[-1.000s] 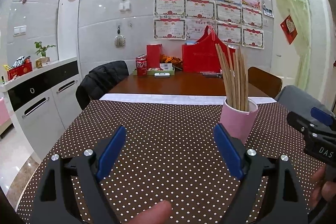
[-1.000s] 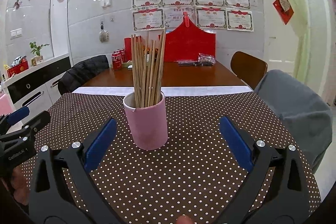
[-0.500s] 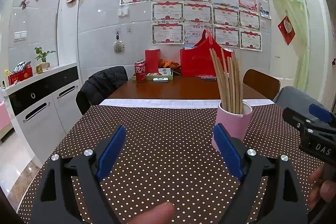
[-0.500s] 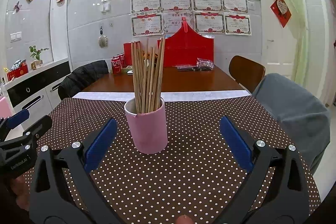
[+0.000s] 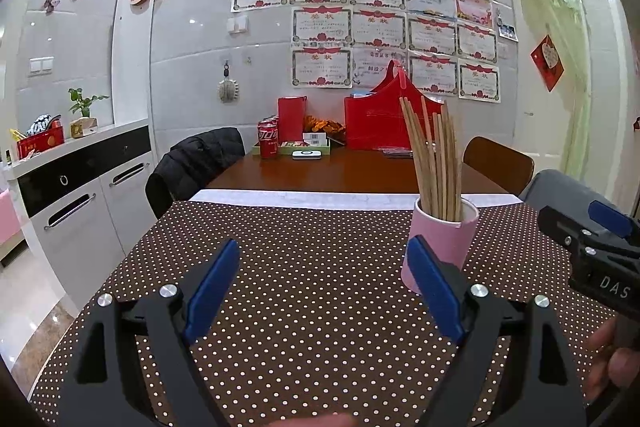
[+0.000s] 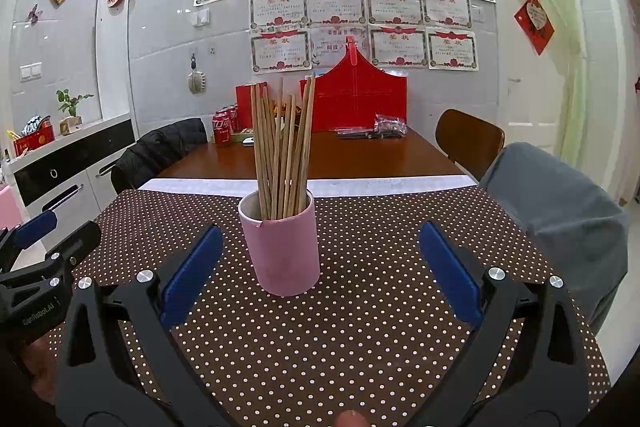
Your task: Organize utensils
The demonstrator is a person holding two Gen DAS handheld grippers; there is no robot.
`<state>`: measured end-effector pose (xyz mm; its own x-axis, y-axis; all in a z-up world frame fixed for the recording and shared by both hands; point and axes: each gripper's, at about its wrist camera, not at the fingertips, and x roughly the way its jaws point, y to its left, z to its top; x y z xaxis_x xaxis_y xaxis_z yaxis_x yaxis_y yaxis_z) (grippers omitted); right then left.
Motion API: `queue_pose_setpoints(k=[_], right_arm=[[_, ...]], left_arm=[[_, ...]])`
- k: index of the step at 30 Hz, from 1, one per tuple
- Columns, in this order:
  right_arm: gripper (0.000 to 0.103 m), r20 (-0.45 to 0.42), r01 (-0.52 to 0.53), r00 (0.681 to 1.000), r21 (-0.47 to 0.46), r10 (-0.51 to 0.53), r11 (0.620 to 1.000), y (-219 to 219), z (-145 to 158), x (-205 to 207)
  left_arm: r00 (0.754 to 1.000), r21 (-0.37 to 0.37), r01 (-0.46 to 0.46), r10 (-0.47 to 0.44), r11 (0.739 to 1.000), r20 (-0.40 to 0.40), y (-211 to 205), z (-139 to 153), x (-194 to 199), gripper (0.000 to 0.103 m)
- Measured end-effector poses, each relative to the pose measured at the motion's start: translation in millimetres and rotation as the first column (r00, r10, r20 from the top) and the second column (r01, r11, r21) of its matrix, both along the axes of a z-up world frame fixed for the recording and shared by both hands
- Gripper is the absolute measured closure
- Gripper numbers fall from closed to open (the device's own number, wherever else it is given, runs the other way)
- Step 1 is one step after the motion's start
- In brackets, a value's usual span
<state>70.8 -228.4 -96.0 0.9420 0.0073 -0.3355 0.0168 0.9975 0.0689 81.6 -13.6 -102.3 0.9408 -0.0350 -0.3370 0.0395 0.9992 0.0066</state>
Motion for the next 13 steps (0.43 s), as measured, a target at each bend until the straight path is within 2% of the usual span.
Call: queue_pose_setpoints(k=[4, 13], right_arm=[[0.006, 0.001, -0.003, 1.0, -0.002, 0.003, 1.0, 0.9, 0.7, 0.2], [0.006, 0.0, -0.006, 1.0, 0.002, 0.006, 1.0, 2.5, 0.6, -0.3]], left_arm=[[1.0, -0.021, 0.003, -0.002, 1.0, 0.023, 2.4, 1.1, -3.8, 0.018], [1.0, -0.032, -0.02, 0.02, 0.999, -0.004, 7.6, 1.2, 2.8, 0.018]])
